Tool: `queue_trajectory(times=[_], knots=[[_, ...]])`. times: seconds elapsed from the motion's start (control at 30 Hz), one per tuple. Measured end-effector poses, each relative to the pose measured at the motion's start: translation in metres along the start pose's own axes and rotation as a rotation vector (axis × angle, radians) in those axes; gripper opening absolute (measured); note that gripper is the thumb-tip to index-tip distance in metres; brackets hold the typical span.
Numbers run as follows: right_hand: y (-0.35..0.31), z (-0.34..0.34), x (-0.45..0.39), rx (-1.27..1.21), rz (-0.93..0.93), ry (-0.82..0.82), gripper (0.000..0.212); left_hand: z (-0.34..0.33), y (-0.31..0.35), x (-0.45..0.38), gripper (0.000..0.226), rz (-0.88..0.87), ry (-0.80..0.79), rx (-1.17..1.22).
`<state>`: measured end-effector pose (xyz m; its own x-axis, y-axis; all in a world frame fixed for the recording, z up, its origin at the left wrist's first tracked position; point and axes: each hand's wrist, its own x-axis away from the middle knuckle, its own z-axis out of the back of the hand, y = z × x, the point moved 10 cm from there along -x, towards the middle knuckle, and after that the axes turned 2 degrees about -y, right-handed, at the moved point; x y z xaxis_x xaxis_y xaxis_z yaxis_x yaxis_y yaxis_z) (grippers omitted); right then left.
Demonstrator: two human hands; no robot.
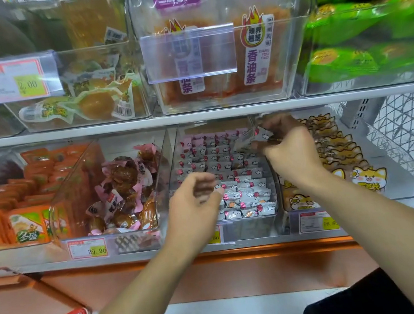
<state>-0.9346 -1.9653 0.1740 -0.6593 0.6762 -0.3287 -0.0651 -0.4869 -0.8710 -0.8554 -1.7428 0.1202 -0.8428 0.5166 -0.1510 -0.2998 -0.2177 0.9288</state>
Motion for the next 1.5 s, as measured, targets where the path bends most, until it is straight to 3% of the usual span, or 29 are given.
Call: queue_trajectory(times=[0.17, 0.33, 0.67, 0.8, 0.9, 1.03, 1.3, 1.5], knots=[[0.008, -0.025, -0.02, 0.187, 0.075, -0.054, 0.036, -0.028, 0.005, -0.001, 0.042, -0.142, -0.142, -0.496], [0.007, -0.042, -0.028, 0.346, 0.132, -0.152, 0.036, -0.037, 0.004, -0.005, 0.054, -0.199, -0.168, -0.637], [0.013, -0.073, -0.038, 0.638, 0.108, -0.31, 0.025, -0.035, 0.004, -0.007, 0.051, -0.226, -0.166, -0.626], [0.014, -0.083, -0.038, 0.744, 0.089, -0.335, 0.045, -0.033, 0.003, -0.007, 0.051, -0.233, -0.161, -0.642], [0.012, -0.091, -0.041, 0.804, 0.115, -0.361, 0.041, -0.033, 0.002, -0.005, 0.051, -0.241, -0.161, -0.654], [0.017, -0.112, -0.039, 0.857, 0.085, -0.434, 0.053, -0.033, 0.001, -0.003, 0.05, -0.245, -0.171, -0.636], [0.019, -0.127, -0.039, 0.904, 0.082, -0.364, 0.025, -0.027, 0.003, -0.001, 0.045, -0.22, -0.167, -0.549], [-0.008, -0.097, -0.045, 0.583, 0.058, -0.144, 0.015, -0.018, 0.003, -0.001, 0.042, -0.206, -0.149, -0.519]])
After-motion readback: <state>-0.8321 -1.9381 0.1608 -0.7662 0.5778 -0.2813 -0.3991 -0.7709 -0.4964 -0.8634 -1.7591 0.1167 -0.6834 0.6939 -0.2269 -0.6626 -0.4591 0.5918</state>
